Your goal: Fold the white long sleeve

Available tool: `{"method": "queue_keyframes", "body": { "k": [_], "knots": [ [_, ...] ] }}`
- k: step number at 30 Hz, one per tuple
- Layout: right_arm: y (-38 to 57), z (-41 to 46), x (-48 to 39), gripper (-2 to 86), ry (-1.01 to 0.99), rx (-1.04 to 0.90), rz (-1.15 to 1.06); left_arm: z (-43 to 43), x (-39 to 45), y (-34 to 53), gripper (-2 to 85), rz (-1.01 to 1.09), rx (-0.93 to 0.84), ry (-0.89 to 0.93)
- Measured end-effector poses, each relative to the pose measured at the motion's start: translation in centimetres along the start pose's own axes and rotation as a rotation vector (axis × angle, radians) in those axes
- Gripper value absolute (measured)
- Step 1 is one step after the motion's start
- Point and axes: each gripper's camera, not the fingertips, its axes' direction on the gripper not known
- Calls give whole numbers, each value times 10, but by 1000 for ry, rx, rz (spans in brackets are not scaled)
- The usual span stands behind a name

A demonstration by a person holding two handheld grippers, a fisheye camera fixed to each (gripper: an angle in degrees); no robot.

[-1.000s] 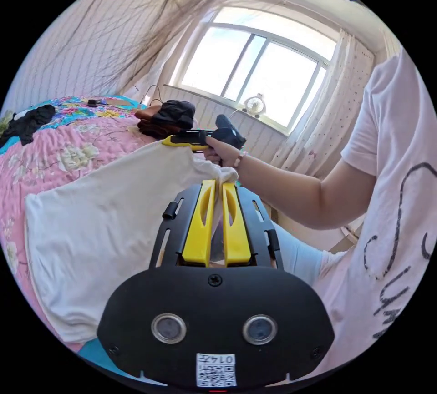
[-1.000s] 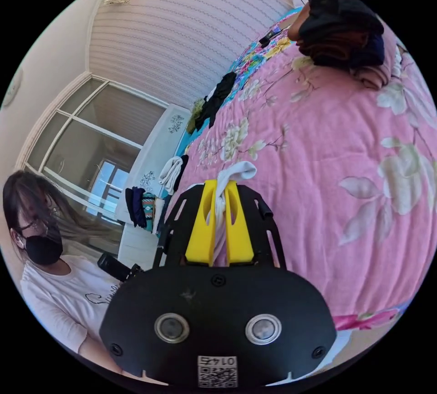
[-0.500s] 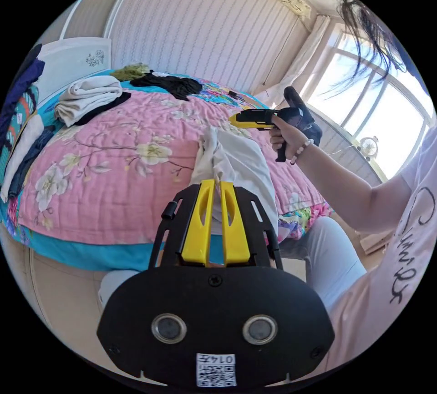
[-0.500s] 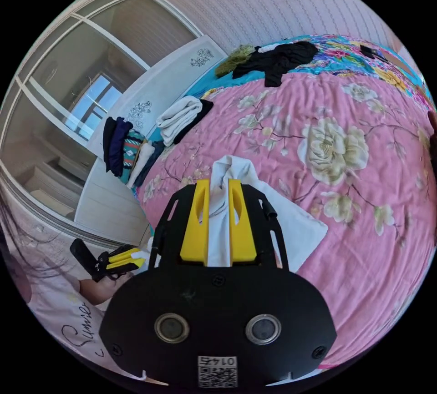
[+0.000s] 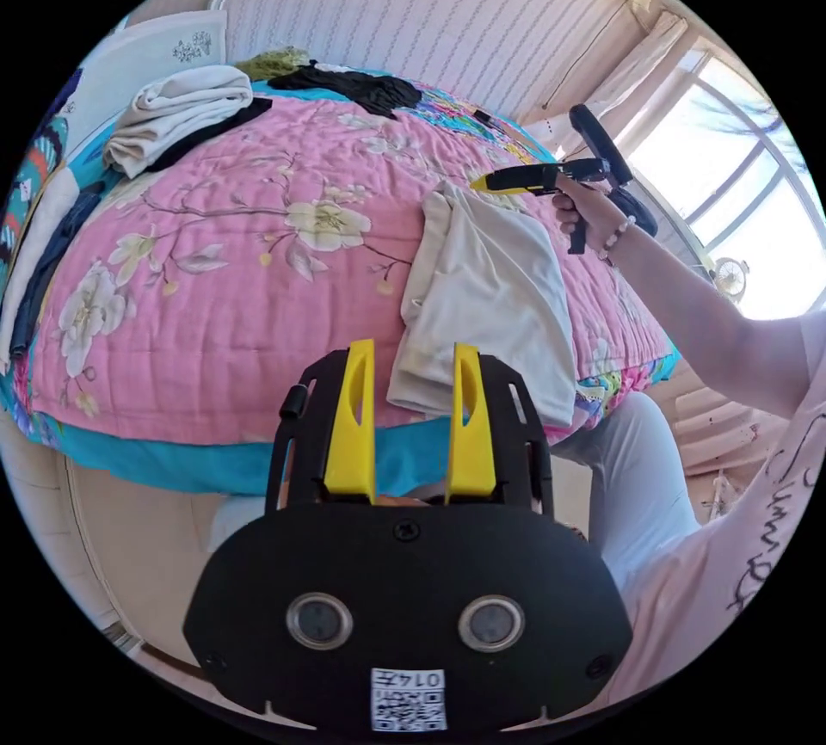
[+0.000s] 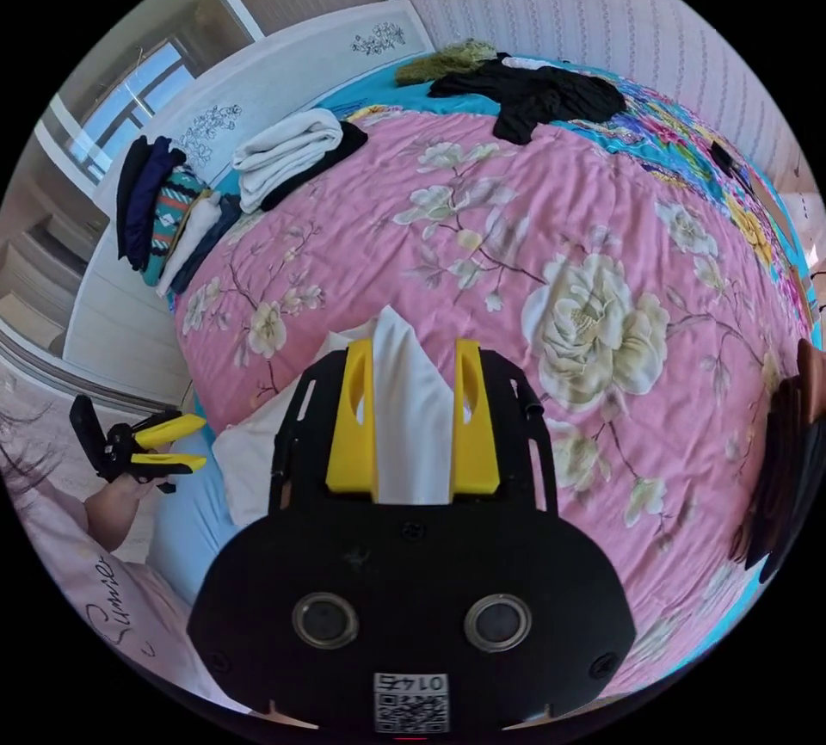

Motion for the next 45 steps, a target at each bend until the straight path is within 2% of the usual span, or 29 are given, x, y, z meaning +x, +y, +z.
{"method": "queue_keyframes", "body": {
  "k": [3,5,7,9,12,15,20,23,25,27,30,31,33,36,38,41,45],
  "knots": [
    [-18,37,-3,164,-90,-154,-17,22,2,0,121,-2,-22,-20],
    [-17,37,-11,148,-43,-112,-40,21,6,2,103,33,4,-59],
    [-16,25,-20,84,-39,-87,-92,18,9,2,28,61,-10,14],
    [-15,13,-20,60,-74,-65,-99,10,10,2,13,67,8,17],
    [-12,-25,-21,54,-126,35,-94,-19,19,4,1,124,104,31],
    [-9,-73,-38,51,-188,184,-200,-53,28,9,-4,162,197,-29],
    [-33,-132,-74,50,-283,361,-312,-119,4,2,-5,108,373,-123],
    [-79,-153,-104,49,-309,421,-385,-157,-31,-36,-3,124,484,-270],
    [-149,-164,-133,50,-312,438,-401,-183,-57,-81,2,167,545,-351],
    [-223,-170,-161,53,-262,448,-371,-204,-96,-139,16,103,578,-432],
    [-346,-161,-190,84,-163,397,-219,-210,-164,-222,49,-116,486,-601],
    [-376,-145,-191,116,-114,306,-131,-203,-178,-237,55,-165,441,-662],
    [-388,-124,-190,144,-120,214,-67,-189,-184,-238,55,-154,428,-672],
    [-355,-101,-178,139,-149,239,-104,-161,-176,-217,53,-111,416,-623],
    [-321,-86,-160,136,-192,189,-141,-132,-156,-191,52,-36,399,-544],
    [-227,-73,-120,125,-233,122,-187,-92,-112,-162,50,84,355,-453],
    [-53,-87,-53,101,-63,71,-141,-36,-26,-139,50,334,308,-338]
  ]
}}
